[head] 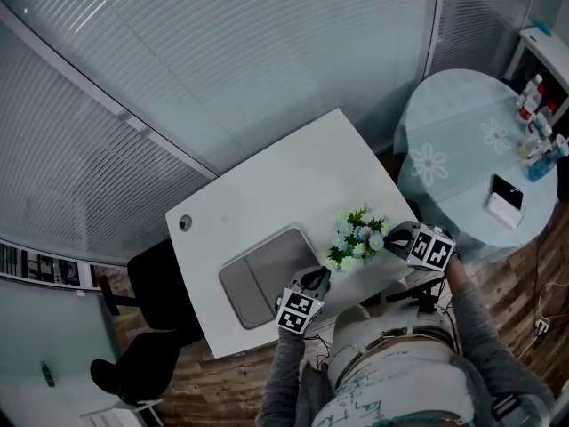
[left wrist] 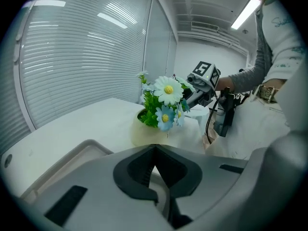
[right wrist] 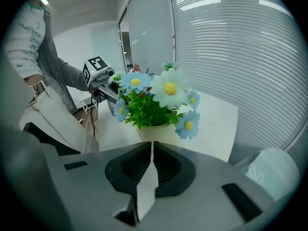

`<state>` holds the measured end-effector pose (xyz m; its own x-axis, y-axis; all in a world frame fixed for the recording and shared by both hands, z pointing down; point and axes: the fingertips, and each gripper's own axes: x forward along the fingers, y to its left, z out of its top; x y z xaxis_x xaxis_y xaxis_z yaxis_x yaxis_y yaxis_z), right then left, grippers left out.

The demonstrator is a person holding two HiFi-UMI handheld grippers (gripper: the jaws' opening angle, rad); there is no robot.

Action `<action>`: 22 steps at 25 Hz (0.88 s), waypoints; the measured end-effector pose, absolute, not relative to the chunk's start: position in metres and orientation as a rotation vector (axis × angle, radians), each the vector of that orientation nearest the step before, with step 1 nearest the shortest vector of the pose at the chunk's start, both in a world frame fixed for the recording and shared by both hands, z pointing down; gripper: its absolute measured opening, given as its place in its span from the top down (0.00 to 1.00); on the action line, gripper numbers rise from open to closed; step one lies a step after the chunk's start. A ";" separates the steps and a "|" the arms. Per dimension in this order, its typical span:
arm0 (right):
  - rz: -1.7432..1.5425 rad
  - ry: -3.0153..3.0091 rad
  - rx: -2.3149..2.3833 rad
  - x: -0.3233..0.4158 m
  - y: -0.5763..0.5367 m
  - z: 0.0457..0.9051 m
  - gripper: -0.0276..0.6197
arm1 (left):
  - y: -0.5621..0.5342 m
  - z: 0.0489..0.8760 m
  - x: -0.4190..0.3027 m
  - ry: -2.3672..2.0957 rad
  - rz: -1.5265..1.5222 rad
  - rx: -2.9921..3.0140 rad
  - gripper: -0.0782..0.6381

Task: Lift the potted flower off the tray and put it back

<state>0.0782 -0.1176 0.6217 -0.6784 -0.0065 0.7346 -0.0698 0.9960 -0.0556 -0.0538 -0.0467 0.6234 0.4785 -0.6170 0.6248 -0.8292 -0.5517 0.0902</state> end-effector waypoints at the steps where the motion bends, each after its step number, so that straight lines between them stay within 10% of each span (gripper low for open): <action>1: 0.090 -2.319 0.027 0.080 -0.121 0.621 0.91 | -0.049 0.623 -0.052 -1.210 0.775 2.344 0.88; 22: 0.097 -2.377 -0.274 0.072 -0.148 0.630 0.91 | -0.071 0.623 -0.051 -1.216 0.809 2.252 0.88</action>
